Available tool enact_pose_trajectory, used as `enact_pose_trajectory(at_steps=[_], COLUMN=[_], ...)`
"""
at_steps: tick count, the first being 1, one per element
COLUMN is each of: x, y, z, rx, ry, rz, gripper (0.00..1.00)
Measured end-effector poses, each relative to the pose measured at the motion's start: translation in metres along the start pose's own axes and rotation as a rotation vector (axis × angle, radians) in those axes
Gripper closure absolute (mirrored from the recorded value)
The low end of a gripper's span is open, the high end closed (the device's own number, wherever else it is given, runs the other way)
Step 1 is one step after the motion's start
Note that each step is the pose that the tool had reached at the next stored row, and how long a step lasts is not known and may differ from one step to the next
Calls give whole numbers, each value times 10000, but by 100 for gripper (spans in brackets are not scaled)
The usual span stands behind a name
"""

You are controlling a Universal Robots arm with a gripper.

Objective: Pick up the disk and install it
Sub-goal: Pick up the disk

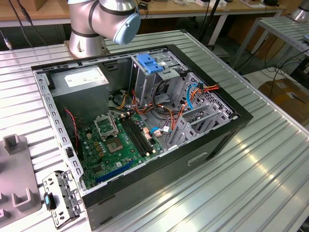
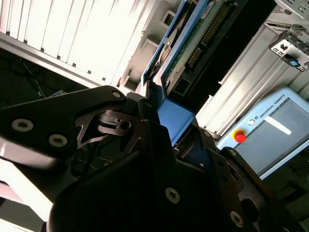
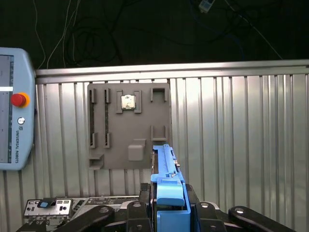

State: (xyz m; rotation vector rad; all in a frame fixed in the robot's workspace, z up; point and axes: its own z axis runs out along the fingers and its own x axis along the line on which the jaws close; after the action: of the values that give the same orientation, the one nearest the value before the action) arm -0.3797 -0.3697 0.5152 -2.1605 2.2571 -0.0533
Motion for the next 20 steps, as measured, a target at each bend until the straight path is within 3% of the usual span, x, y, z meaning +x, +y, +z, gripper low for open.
enact_pose_trajectory(at_steps=[3, 6, 10, 20], x=[-1, -2, -8, 14], y=[-27, -36, -170, -366], z=[5, 18, 36, 59], rx=[34, 211, 212, 212], ry=[1, -8, -8, -8], rz=[4, 17, 22, 24], gripper=[63, 63, 63, 63])
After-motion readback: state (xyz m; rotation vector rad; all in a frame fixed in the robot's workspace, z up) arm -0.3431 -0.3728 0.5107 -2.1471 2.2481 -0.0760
